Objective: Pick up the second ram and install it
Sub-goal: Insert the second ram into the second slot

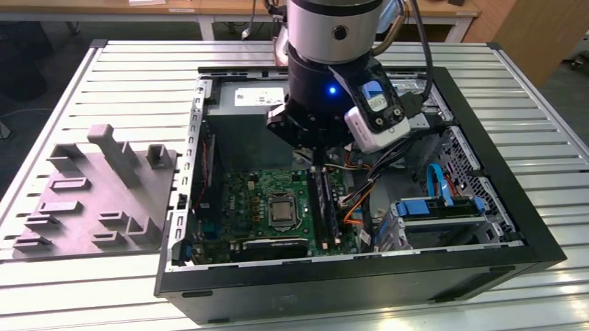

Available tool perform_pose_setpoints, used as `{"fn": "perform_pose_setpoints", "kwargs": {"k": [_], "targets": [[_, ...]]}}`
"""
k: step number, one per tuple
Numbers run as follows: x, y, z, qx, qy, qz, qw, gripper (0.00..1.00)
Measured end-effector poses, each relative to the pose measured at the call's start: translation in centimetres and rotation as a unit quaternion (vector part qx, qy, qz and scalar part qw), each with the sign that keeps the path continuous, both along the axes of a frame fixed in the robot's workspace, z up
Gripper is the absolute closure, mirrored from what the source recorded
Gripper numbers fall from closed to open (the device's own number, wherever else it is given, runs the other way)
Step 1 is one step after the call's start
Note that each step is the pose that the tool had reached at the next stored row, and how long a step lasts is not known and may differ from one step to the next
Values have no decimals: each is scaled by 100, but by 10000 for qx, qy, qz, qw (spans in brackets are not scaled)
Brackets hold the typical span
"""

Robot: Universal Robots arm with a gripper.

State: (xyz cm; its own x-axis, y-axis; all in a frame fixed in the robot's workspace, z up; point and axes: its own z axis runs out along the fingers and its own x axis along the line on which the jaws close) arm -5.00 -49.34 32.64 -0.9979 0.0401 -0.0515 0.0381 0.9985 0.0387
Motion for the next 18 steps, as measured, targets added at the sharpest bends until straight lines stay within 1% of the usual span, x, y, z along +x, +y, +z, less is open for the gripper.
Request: {"fn": "perform_pose_setpoints", "kwargs": {"k": [4, 9, 11, 16, 18], "targets": [[14, 0, -55, 0, 0, 31, 10000, 89], [23, 0, -83, 1, 0, 173, 9999, 89], [23, 0, -92, 1, 0, 189, 9998, 89], [23, 0, -143, 29, -1, 190, 9998, 89], [23, 0, -146, 30, 0, 190, 9998, 89]]}}
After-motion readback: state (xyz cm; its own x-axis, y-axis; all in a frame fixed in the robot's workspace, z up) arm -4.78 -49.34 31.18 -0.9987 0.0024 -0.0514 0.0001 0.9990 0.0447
